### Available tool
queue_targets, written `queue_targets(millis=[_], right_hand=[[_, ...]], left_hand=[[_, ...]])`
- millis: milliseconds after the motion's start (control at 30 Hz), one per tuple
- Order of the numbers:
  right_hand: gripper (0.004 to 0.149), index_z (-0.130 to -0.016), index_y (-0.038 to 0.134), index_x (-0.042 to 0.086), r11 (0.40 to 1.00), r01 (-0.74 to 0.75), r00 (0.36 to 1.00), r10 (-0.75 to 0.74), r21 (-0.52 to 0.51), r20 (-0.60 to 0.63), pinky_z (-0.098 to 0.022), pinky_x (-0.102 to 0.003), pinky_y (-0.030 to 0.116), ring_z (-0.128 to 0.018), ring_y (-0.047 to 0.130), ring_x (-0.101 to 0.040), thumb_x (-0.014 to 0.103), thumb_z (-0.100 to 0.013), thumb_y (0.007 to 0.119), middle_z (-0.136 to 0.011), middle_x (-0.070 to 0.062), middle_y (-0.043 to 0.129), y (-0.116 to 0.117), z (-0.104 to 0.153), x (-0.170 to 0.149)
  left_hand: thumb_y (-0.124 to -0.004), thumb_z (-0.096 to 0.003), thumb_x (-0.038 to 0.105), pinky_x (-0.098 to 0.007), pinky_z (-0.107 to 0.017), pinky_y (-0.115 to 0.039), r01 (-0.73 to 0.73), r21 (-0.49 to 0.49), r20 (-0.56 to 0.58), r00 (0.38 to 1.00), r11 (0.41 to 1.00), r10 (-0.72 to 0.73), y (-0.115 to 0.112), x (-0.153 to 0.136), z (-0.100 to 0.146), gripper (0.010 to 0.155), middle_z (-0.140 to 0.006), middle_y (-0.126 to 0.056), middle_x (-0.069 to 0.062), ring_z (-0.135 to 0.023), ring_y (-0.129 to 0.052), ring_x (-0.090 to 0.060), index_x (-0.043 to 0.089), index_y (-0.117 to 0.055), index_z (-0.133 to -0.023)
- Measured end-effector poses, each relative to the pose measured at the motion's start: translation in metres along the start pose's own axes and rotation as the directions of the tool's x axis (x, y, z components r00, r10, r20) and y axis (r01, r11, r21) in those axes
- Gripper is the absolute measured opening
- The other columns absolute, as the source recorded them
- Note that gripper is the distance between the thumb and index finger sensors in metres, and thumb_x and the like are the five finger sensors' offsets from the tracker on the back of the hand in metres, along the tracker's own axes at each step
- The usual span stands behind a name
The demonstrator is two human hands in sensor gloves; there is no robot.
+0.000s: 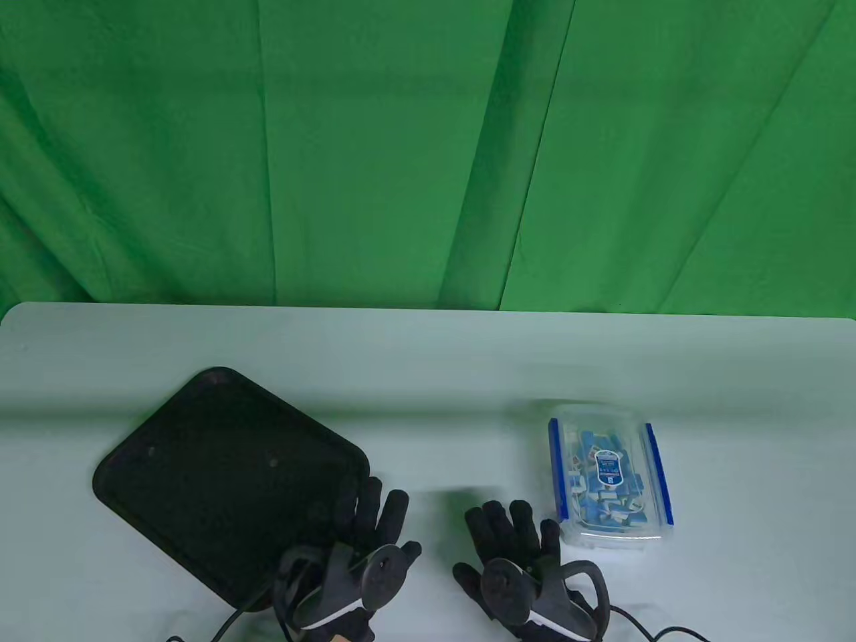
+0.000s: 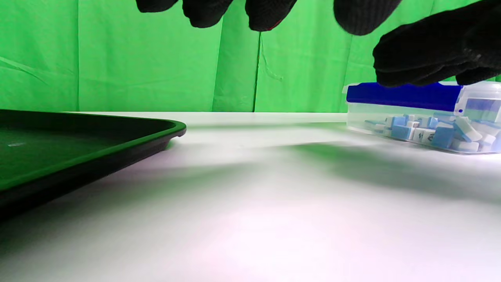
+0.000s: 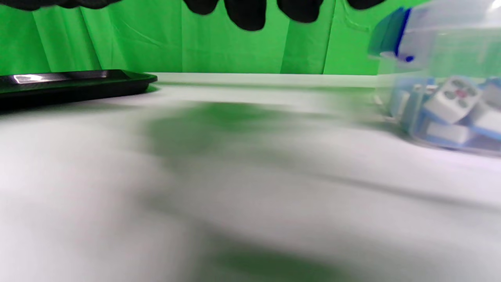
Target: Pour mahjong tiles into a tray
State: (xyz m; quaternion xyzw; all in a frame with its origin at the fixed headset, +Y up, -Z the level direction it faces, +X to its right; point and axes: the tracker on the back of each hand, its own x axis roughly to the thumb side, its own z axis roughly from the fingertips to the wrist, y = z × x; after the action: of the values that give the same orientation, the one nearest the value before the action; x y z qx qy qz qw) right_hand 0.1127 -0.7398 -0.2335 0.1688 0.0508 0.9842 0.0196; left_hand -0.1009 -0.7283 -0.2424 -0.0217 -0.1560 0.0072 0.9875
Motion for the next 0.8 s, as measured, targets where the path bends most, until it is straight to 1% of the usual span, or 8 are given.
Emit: queue_targets(millis=[133,267,433,800], right_hand=[[0.076,-0.123,0.027,0.022,1.0,-0.011,1.0,0.011,-0.001,-0.002,-0.078,-0.074,0.033,-0.116,0.032,-0.049,0.065,-0.063,0.046,-0.13,-0.013,0.035,-0.0007,0.0004,0.0],[0.076,-0.123,0.027,0.022,1.0,0.002,1.0,-0.002,0.0,0.0,-0.078,-0.074,0.033,-0.116,0.033,-0.049,0.065,-0.063,0.046,-0.13,-0.012,0.035,0.0002,-0.0003,0.0002],[0.076,-0.123,0.028,0.022,1.0,-0.007,1.0,0.007,0.023,-0.003,-0.078,-0.074,0.033,-0.116,0.033,-0.049,0.065,-0.063,0.046,-0.13,-0.012,0.036,0.0036,-0.0035,0.0001],[0.076,-0.123,0.028,0.022,1.0,-0.01,1.0,0.01,0.005,-0.008,-0.078,-0.074,0.034,-0.116,0.034,-0.049,0.065,-0.063,0.046,-0.13,-0.012,0.036,0.0019,-0.0032,-0.0006]], left_hand=[[-0.052,-0.0631,0.058,-0.078,-0.065,-0.037,0.005,-0.013,0.009,1.0,1.0,-0.005,-0.0027,0.0019,-0.0028,0.071,-0.125,-0.036,-0.026,-0.111,-0.032,-0.056,0.022,-0.039,-0.123],[-0.052,-0.063,0.058,-0.078,-0.065,-0.038,0.001,0.0,0.014,1.0,1.0,-0.001,-0.0012,0.0013,-0.0013,0.071,-0.125,-0.036,-0.026,-0.111,-0.033,-0.056,0.022,-0.039,-0.123],[-0.052,-0.0631,0.058,-0.078,-0.065,-0.038,-0.016,-0.012,0.0,1.0,1.0,0.016,-0.0021,-0.0037,-0.0019,0.071,-0.125,-0.036,-0.026,-0.111,-0.033,-0.056,0.022,-0.039,-0.123],[-0.052,-0.0631,0.058,-0.078,-0.065,-0.038,-0.02,-0.027,-0.012,1.0,0.999,0.019,-0.0029,-0.0068,-0.0041,0.071,-0.125,-0.036,-0.026,-0.111,-0.033,-0.056,0.022,-0.039,-0.123]])
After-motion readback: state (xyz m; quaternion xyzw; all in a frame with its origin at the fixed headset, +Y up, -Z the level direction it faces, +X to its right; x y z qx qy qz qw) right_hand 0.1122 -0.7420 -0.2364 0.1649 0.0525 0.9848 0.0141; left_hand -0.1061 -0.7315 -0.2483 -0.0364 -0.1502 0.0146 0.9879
